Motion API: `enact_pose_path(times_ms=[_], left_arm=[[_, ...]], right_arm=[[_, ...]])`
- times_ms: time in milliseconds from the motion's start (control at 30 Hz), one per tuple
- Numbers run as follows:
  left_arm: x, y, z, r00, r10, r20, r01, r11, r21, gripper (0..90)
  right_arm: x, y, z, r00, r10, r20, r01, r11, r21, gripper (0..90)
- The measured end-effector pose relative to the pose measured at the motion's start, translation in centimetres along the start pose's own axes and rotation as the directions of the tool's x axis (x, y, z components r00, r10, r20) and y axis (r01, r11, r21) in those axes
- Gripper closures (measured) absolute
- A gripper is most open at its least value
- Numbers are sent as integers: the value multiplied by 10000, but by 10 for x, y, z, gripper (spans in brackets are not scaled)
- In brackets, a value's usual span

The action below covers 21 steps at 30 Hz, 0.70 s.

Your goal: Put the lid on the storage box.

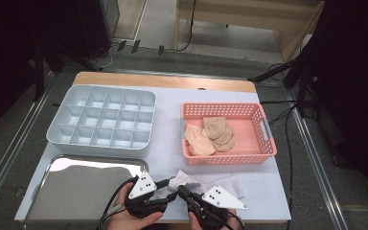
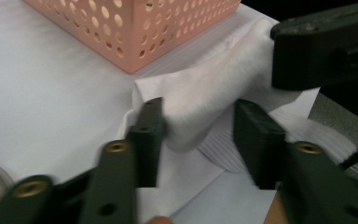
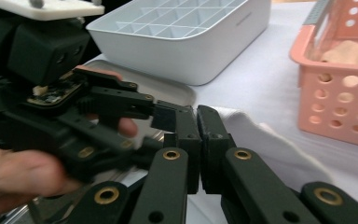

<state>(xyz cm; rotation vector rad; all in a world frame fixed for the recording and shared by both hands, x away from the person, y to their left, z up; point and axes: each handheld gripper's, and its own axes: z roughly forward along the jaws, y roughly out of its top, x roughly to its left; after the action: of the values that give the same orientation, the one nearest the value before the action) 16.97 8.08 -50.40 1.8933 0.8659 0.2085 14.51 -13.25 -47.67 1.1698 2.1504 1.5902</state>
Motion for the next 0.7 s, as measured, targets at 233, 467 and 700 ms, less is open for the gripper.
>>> enact_pose_path(times_ms=[233, 467, 700], left_arm=[[11, 0, -5, 9956, -938, -58, 938, 9956, -75, 880], [18, 0, -10, 9891, -1460, -175, 1457, 9891, -200, 882], [19, 1, -13, 9870, -1593, -189, 1587, 9868, -314, 881]], right_arm=[[-5, -14, -24, 9972, 538, 520, -483, 9936, -1023, 683], [-2, -46, -41, 9878, 936, 1242, -831, 9927, -872, 506], [13, -66, -28, 9816, 371, 1873, -380, 9993, 15, 519]])
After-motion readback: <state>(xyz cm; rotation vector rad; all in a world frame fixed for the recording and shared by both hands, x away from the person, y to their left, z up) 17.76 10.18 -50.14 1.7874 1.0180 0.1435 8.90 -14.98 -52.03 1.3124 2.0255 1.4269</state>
